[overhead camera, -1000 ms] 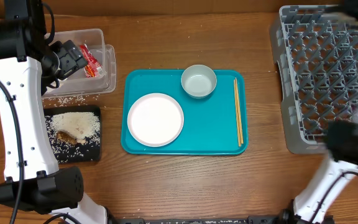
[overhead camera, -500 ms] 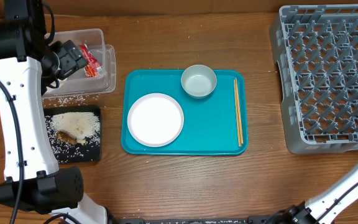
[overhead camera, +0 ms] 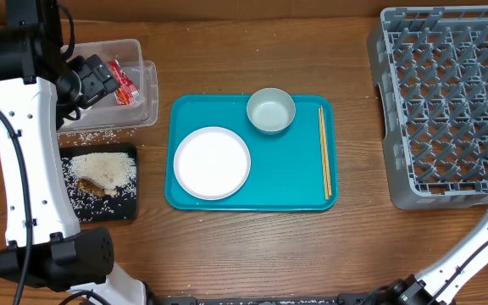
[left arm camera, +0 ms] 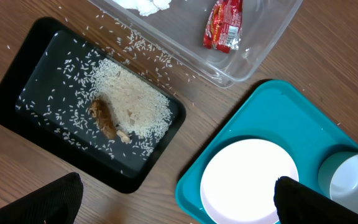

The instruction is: Sort waste into correct bins and load items into the dishwasher

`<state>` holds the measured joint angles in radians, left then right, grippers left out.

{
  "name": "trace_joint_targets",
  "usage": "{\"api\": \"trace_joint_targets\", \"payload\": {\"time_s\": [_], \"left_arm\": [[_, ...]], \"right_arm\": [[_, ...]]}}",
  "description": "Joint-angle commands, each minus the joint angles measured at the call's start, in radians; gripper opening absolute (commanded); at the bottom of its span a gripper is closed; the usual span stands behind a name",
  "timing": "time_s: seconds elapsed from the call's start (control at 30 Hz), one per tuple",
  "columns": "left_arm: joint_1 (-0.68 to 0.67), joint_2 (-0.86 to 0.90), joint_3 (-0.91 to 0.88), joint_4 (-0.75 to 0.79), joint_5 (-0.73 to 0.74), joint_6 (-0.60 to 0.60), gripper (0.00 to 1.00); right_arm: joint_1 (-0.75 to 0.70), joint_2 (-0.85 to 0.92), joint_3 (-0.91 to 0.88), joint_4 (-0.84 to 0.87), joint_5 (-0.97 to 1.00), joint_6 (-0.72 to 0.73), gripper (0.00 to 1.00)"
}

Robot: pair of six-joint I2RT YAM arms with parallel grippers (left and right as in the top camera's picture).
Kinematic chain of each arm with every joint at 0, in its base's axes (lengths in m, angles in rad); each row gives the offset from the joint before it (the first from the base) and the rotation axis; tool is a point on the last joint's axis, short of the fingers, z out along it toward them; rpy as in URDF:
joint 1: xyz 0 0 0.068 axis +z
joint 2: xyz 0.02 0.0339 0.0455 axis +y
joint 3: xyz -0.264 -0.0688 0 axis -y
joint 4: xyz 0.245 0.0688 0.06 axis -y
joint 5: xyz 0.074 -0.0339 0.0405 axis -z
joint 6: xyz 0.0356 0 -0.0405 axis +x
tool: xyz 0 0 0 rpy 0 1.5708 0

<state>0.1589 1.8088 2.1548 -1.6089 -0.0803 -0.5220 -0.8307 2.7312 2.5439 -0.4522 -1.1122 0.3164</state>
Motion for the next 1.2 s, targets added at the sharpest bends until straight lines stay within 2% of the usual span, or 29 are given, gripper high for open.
{"api": "trace_joint_targets", "payload": {"time_s": [0.0,0.17,0.23,0.5,0.67,1.0,1.17], "left_arm": [[-0.002,0.008,0.008,-0.002,-0.008,-0.009,1.0],[-0.002,0.008,0.008,-0.002,-0.008,-0.009,1.0],[-0.002,0.008,0.008,-0.002,-0.008,-0.009,1.0],[-0.002,0.008,0.008,-0.002,-0.008,-0.009,1.0],[-0.002,0.008,0.008,-0.002,-0.008,-0.009,1.0],[-0.002,0.008,0.008,-0.002,-0.008,-0.009,1.0],[-0.002,0.008,0.008,-0.002,-0.008,-0.009,1.0]], "right_arm": [[-0.022,0.032,0.008,-0.048,0.104,0.01,0.04],[-0.057,0.028,0.01,-0.093,0.095,-0.005,0.06],[-0.068,0.022,0.01,-0.112,0.096,-0.005,0.12],[-0.108,-0.037,0.01,-0.2,0.124,-0.006,0.18],[-0.114,-0.111,0.01,-0.271,0.162,-0.006,0.26],[-0.087,-0.305,0.01,-0.479,0.646,0.033,0.28],[-0.066,-0.356,0.01,-0.483,0.682,0.053,0.31]]}}
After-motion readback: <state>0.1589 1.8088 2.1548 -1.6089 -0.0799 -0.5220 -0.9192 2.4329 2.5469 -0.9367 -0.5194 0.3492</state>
